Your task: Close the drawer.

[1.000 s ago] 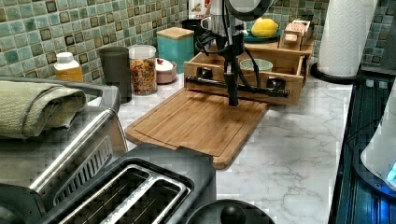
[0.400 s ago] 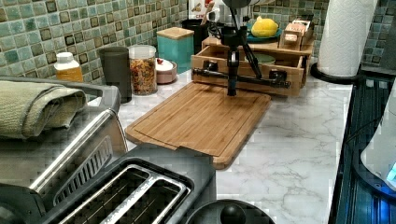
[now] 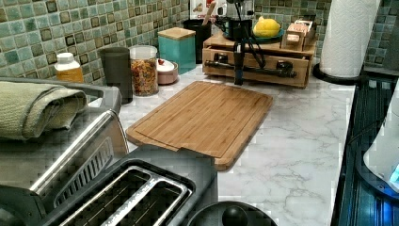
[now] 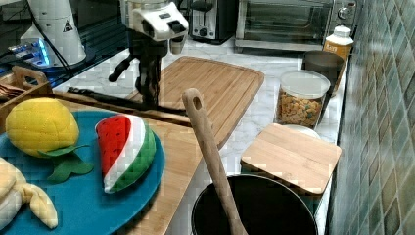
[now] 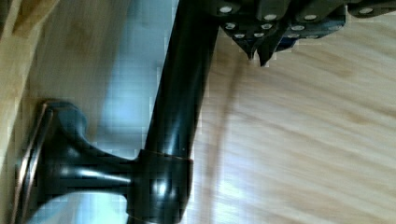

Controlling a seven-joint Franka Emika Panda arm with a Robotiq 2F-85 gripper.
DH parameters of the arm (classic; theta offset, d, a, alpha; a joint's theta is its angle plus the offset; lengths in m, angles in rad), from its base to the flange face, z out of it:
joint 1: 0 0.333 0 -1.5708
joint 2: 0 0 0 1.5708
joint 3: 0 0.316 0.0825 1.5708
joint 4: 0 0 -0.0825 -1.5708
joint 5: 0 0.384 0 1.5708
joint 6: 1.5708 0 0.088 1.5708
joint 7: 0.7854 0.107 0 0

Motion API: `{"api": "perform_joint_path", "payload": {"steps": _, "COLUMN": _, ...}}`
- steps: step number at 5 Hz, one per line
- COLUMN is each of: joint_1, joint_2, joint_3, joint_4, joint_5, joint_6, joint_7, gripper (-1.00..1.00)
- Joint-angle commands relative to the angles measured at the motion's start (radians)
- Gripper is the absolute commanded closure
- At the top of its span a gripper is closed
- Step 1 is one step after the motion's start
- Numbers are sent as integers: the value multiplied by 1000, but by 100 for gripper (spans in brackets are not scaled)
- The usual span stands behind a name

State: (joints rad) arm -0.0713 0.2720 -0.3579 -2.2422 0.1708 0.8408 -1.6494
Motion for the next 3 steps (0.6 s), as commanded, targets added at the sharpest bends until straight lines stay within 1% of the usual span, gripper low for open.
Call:
{"api": "perform_joint_path", "payload": {"steps": 1, "joint_1": -160, "joint_2": 44, "joint_3": -116, "joint_4": 287, "joint_5": -8, "joint_6": 82, "joint_7": -155, "gripper": 100}}
{"api": "perform_joint_path", "payload": {"steps": 2, "joint_1": -195, "joint_2": 28, "joint_3": -93, "joint_4": 277, "joint_5": 73, "joint_6": 47, "joint_7": -271, "gripper": 100}}
{"api": "perform_joint_path", "payload": {"steps": 3, "joint_1": -199, "joint_2": 27, "joint_3": -88, "joint_4": 277, "joint_5": 71, "joint_6": 48, "joint_7": -269, "gripper": 100}}
